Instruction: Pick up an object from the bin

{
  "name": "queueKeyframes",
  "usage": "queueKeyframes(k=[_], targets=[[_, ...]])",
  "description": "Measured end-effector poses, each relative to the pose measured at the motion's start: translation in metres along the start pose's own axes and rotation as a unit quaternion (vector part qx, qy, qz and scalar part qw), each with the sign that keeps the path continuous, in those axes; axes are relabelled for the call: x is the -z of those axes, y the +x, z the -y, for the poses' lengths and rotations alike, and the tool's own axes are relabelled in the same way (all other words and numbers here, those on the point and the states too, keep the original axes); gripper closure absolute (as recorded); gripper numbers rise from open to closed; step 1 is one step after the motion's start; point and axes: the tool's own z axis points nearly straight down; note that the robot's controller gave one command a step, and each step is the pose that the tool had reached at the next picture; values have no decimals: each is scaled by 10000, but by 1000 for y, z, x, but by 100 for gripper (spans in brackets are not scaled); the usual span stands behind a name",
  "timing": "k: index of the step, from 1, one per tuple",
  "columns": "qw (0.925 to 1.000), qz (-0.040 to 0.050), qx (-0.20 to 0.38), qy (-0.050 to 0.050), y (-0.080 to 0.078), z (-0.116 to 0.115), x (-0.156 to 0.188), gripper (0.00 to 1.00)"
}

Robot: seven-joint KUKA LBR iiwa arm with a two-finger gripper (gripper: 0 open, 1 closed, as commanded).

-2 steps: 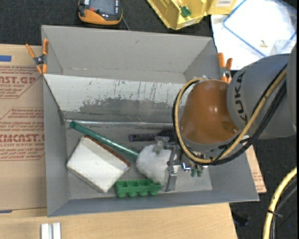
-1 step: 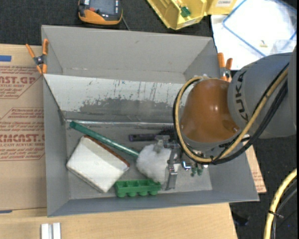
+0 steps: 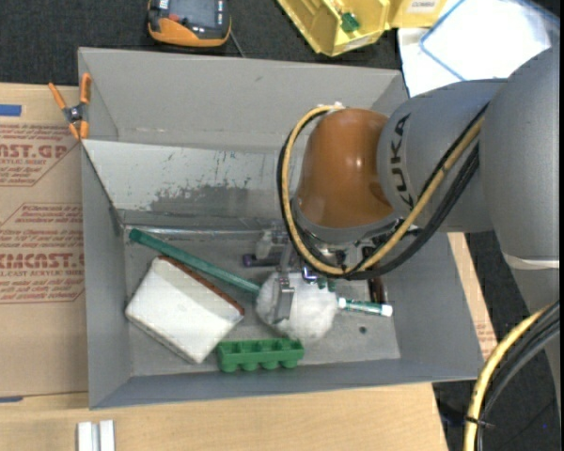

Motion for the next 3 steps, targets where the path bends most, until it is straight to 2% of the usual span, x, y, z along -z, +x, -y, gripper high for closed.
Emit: queueKeyframes(k=[1,3], targets=[[9956,-35,-939,32,-27,-27,-40,100],[9955,-32,-941,35,-27,-27,-40,100]])
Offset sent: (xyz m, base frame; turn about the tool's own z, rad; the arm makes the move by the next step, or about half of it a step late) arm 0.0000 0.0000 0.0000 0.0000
